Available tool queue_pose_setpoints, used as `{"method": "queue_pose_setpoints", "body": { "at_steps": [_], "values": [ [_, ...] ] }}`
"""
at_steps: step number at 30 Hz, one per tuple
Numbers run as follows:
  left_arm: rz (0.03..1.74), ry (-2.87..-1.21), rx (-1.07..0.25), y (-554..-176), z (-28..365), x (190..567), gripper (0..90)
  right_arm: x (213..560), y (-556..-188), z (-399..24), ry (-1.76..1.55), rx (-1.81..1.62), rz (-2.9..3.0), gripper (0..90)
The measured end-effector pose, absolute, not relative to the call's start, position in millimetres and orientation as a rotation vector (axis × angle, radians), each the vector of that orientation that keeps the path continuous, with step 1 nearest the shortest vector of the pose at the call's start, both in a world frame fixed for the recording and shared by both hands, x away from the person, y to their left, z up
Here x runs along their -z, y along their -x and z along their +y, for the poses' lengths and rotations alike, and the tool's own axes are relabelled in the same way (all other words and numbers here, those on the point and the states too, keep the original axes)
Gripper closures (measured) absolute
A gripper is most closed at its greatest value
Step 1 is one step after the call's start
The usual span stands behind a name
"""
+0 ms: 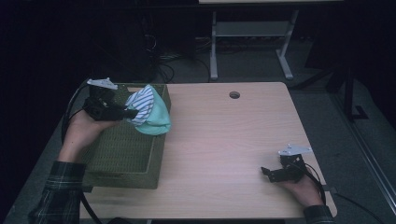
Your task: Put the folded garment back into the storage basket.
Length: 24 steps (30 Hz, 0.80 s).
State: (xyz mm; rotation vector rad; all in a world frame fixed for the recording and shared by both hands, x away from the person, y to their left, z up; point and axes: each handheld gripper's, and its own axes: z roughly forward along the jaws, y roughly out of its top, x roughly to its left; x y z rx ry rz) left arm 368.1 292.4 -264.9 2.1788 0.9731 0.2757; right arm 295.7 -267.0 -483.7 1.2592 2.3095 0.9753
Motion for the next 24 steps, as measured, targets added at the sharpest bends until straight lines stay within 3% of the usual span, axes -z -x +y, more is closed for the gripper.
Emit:
{"method": "queue_pose_setpoints", "body": {
  "at_steps": [14, 24],
  "values": [
    [1.132, -2.105, -0.313, -366.1, 339.5, 288.5, 72.2, 483.8, -296.0, -267.2, -1.253, -0.975, 2.310, 1.6],
    [1.189, -2.095, -0.272, -370.4, 348.1, 318.4, 72.2, 483.7, -296.0, -267.3, -1.253, -0.976, 2.310, 1.6]
  ]
}}
